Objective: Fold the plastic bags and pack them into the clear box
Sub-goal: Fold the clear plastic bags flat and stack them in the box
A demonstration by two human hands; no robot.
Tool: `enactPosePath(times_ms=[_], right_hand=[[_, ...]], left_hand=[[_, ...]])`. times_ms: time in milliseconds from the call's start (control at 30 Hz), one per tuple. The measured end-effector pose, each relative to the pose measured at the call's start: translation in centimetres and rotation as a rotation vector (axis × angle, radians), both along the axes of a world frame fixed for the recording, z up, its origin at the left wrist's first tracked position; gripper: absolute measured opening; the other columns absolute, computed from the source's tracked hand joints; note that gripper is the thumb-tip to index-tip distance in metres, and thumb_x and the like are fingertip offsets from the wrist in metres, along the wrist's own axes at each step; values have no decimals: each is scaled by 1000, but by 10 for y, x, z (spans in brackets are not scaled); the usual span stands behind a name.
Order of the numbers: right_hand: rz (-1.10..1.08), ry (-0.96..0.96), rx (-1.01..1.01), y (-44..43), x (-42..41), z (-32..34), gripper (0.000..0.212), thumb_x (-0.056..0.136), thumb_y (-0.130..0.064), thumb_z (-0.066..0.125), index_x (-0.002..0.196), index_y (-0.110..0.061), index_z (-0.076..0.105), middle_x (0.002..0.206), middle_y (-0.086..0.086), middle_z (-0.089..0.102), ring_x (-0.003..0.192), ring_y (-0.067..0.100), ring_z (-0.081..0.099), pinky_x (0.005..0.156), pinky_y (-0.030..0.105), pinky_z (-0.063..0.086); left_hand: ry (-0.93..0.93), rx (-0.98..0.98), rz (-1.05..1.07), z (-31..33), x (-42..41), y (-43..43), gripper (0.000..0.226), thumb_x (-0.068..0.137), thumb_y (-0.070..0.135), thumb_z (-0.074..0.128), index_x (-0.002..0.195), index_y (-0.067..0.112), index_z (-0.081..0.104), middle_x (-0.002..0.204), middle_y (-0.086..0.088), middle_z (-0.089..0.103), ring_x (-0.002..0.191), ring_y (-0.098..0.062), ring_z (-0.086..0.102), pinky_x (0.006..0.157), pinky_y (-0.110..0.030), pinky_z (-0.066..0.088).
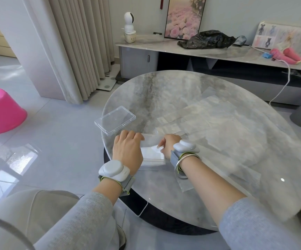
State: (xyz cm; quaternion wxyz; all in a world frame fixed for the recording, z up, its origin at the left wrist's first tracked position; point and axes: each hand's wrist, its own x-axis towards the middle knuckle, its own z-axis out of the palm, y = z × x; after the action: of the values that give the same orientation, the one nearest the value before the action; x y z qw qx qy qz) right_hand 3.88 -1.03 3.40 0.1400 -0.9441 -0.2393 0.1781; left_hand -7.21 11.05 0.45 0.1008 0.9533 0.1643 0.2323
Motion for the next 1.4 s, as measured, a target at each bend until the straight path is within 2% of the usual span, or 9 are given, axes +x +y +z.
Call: enactPosePath(times_ms=[133,233,367,667,800,967,1100,1300,1400], right_hand=[[15,2,-13,2,2,-4,17,86,-14,58,94,-24,69,110,2,67,101,23,61,75,21,38],[65,-21,-56,3,1,-11,18,87,-16,58,101,-21,68,109,3,66,104,25,60,83,25,44],[147,-19,-104,1,-4,-8,33,90,-7,51,121,-11,62,122,6,61,113,27,57,93,31,43],[167,-25,-72,-10,-3,3,38,88,-6,46,113,-27,65,117,-4,66,110,19,60,93,27,47],[216,2,-112,-9,-7,-1,44,90,-6,46,126,-26,58,128,-4,61,118,19,56,99,28,44],[75,-246,300,-40,-1,17,44,84,0,45,114,-25,66,120,-3,65,112,18,58,93,27,44],[-112,-248,430,-93,8,22,35,85,0,49,93,-29,67,101,-8,69,96,14,65,82,23,47],[-163,-144,122,-152,-15,-20,29,87,-14,55,113,-25,61,122,1,57,114,24,53,93,29,41],[-144,-116,-1,-166,-29,-31,54,89,-31,58,139,-23,40,146,1,37,134,23,32,106,29,32]], left_hand=[[21,109,-124,-2,-2,2,28,59,1,65,71,24,75,77,5,71,103,-26,60,102,-36,29],[102,202,-203,-2,-4,-3,39,77,21,39,64,27,76,66,15,69,113,-20,58,121,-41,1],[228,187,-208,-1,-9,-8,60,83,36,19,72,26,77,76,17,71,127,-15,45,119,-43,-16],[264,276,-186,-2,-8,-12,81,100,46,5,64,28,74,64,15,66,127,-12,46,115,-42,-23],[229,237,-206,-2,-8,-12,79,100,50,8,67,27,76,70,15,68,125,-14,48,118,-44,-17],[162,214,-336,1,-7,-12,55,87,70,40,78,27,74,77,13,68,108,-19,54,116,-47,14],[166,268,-394,-4,-3,-17,21,73,41,77,77,22,71,71,9,66,93,-24,60,104,-41,25],[204,309,-232,-13,8,-20,19,68,30,84,78,16,75,68,2,68,87,-27,61,92,-36,32],[203,317,-164,-17,17,-16,21,66,28,85,79,14,75,70,-1,69,88,-29,62,92,-38,31]])
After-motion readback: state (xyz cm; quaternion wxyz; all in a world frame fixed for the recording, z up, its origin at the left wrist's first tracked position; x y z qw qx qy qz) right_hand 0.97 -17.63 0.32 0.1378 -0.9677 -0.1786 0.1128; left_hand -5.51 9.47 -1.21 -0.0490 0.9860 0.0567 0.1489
